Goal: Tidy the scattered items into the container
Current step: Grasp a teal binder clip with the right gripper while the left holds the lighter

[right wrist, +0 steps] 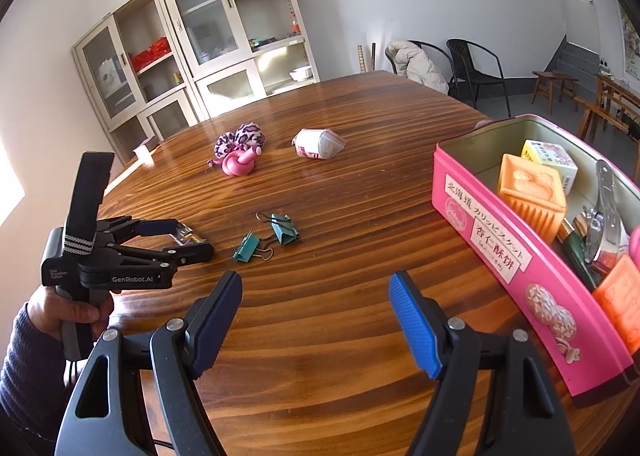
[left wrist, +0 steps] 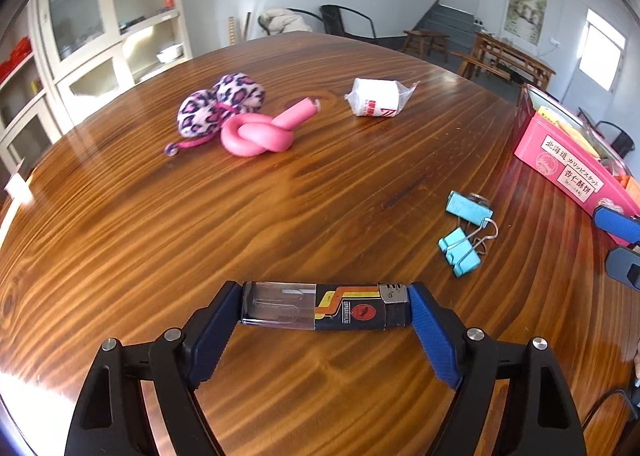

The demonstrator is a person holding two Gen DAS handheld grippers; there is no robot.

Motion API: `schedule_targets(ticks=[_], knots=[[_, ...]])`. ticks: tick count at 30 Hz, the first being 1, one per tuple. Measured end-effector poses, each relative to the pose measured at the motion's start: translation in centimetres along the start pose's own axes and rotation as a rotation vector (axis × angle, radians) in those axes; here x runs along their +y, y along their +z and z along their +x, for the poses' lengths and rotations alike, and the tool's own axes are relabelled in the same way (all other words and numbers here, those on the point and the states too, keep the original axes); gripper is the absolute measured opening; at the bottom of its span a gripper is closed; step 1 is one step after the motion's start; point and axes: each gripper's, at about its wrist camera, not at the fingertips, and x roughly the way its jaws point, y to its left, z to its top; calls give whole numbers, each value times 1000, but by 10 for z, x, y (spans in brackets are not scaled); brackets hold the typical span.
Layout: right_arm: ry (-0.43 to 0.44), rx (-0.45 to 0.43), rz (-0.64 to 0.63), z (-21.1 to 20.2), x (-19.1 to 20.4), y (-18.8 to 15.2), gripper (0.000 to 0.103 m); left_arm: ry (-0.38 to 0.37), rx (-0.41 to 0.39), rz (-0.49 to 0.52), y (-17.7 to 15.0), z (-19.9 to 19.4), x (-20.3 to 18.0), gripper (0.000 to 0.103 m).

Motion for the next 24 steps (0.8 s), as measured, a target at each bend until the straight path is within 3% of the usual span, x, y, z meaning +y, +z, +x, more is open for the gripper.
schedule_targets(ticks=[8,13,19,24], knots=[[69,99,-61,31,17,1,79,115,-5,-160,-29,-21,19,85],[86,124,-87,46,26,7,79,115,-28,-245,-44,-37,29,85],[-17,113,-112,54,20,22,79,103,-66,-277,-50,-52,30,85],[-182,105,-265,65,31,27,79,81,-62,-258,-52,-54,22,85]])
